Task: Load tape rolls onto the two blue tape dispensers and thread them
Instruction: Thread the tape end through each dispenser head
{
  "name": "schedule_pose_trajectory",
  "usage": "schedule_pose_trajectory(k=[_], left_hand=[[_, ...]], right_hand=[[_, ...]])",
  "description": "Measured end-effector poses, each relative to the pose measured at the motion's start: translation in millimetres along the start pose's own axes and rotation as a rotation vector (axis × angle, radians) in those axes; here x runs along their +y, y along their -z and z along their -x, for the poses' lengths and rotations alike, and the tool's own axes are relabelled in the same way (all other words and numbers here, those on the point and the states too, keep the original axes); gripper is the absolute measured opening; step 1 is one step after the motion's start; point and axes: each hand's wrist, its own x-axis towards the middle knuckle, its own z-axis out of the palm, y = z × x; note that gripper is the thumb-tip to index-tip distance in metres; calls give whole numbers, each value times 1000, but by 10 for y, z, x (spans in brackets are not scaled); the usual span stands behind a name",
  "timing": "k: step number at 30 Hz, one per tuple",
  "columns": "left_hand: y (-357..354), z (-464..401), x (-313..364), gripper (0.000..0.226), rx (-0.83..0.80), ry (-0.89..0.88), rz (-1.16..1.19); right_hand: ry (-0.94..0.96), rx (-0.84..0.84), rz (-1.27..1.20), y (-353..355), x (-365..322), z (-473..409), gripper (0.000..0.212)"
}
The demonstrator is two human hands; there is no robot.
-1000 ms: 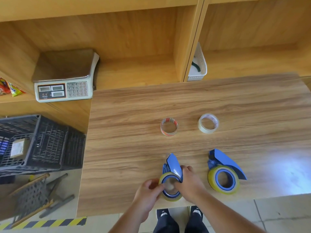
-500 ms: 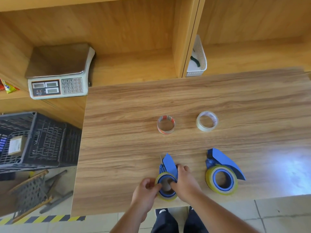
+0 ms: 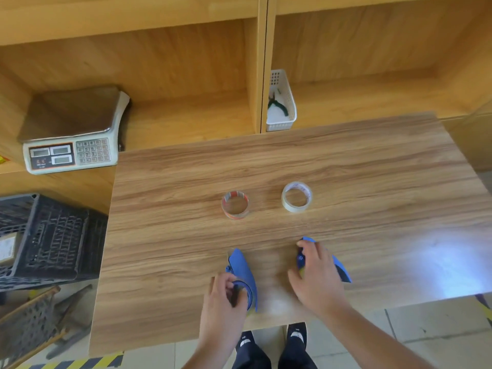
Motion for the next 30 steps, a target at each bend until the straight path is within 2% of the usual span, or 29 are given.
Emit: schedule_pose_trajectory(k=[2,3,6,10,13,19,26,30], left_hand=[[-228,103,166,24,-88,-72,-10],[-355,140,255,24,-146,-87,-9],[-735,195,481,22,-249,-47,-17],[-1077,144,648,41,-285,28,-102],[-1200,66,698,51,-285,97,-153],[-1361,-27,741,50,-294,142,-185],[-1471,-44,765,38,-268,171,-203],[-1481,-28,798,25,-279,172,-179]], right_hand=[[-47,66,46,193,304,-114,63],[-97,37,68,278,438,-172,70],[-232,-128,69,431,758,-305,88],[-286,-303,-10,450,941,-330,99],[-273,-339,-8,402,1001,-313,93],[-237,-324,12,270,1042,-284,72],[-173,-311,136,201,1069,-250,60],[-168,-335,129,179,1029,-230,45]])
